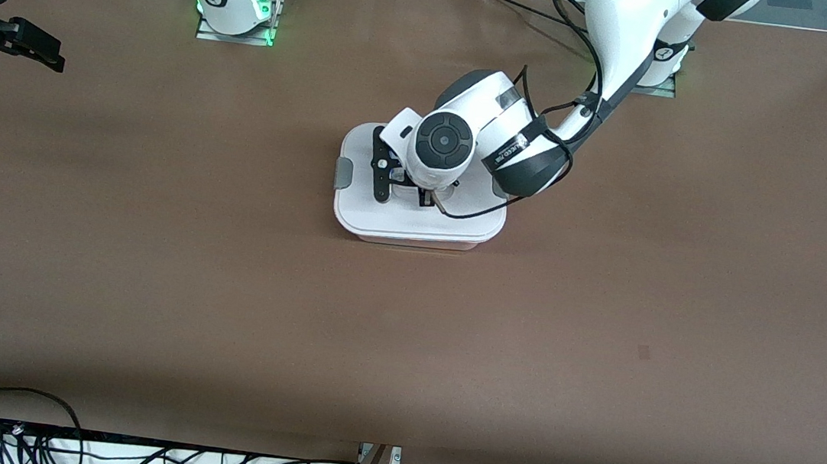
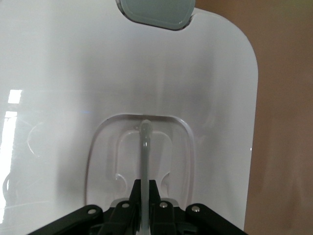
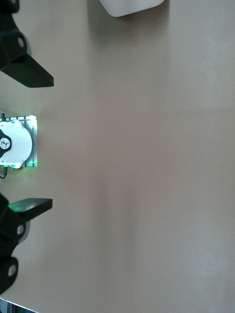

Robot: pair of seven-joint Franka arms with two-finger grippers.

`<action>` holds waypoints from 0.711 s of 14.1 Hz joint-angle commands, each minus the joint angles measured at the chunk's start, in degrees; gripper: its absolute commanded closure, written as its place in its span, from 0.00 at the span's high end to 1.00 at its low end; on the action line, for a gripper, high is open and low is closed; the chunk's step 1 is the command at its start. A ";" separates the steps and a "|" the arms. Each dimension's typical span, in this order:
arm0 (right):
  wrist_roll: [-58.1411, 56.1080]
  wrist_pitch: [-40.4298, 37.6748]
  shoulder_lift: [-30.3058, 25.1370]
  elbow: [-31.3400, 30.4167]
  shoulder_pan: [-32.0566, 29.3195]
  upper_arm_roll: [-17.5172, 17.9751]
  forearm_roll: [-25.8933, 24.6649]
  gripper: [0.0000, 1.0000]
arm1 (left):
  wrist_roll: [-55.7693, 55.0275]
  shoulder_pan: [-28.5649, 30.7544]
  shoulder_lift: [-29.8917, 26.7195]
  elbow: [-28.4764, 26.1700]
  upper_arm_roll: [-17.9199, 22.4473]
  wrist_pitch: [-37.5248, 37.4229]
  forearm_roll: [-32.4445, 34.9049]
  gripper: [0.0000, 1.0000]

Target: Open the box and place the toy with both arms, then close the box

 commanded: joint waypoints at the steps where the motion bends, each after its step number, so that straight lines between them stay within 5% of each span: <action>1: -0.29 -0.55 0.51 1.43 -0.75 0.56 0.02 1.00 | -0.73 -1.28 0.25 -1.09 0.01 0.71 1.85 0.00; 10: -0.38 -0.55 0.51 1.43 -0.75 0.56 0.02 1.00 | -0.12 -0.41 0.16 -1.18 0.01 0.53 2.56 0.00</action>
